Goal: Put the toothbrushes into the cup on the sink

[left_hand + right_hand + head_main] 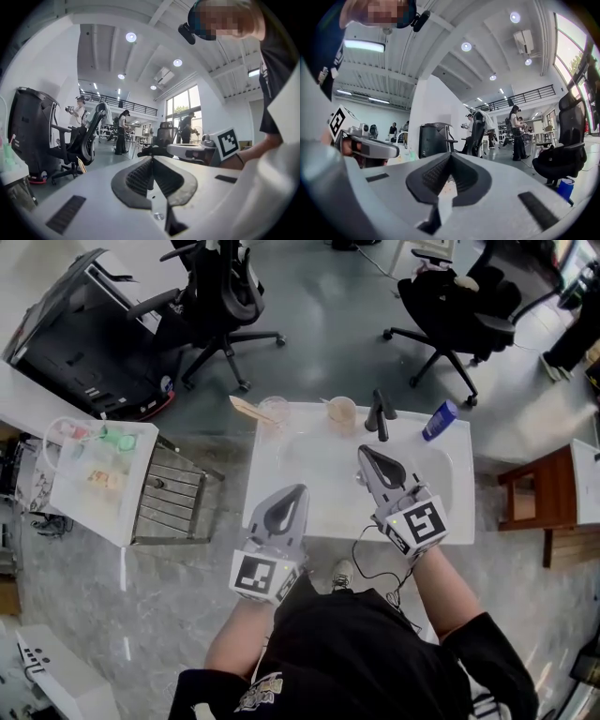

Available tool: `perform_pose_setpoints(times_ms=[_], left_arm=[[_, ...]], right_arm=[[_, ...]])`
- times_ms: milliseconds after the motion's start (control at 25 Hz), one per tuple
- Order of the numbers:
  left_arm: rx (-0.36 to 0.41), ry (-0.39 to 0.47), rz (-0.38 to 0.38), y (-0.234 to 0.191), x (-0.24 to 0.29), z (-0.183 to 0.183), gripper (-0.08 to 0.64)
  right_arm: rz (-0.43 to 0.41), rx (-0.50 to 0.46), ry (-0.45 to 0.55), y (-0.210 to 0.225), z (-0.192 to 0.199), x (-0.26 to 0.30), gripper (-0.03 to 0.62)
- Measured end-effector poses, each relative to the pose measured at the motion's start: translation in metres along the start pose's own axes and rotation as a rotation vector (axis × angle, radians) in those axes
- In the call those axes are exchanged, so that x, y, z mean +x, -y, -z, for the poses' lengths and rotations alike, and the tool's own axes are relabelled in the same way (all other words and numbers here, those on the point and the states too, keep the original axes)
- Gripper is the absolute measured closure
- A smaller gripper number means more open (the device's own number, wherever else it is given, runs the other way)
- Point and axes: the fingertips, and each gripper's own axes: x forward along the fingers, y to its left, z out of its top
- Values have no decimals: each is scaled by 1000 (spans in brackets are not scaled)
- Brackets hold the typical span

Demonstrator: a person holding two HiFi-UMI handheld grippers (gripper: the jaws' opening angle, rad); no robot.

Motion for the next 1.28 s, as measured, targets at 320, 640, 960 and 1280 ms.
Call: perform_pose_setpoints(times_ms=[320,640,960,1280], left_arm=[[15,-10,-87,21,-35,-6,552],[32,-6,-158,2,-85,-16,552],[10,17,-127,-26,-149,-4,552],[-2,-13,-35,-32,-211,3,552]], right_arm=[[-131,23,3,-37,-5,-13,586],[-228,43,13,-99,-11,2,588],[-192,53,0,-168,-14,1,588],[-29,47,-13,-228,-19,-39,588]])
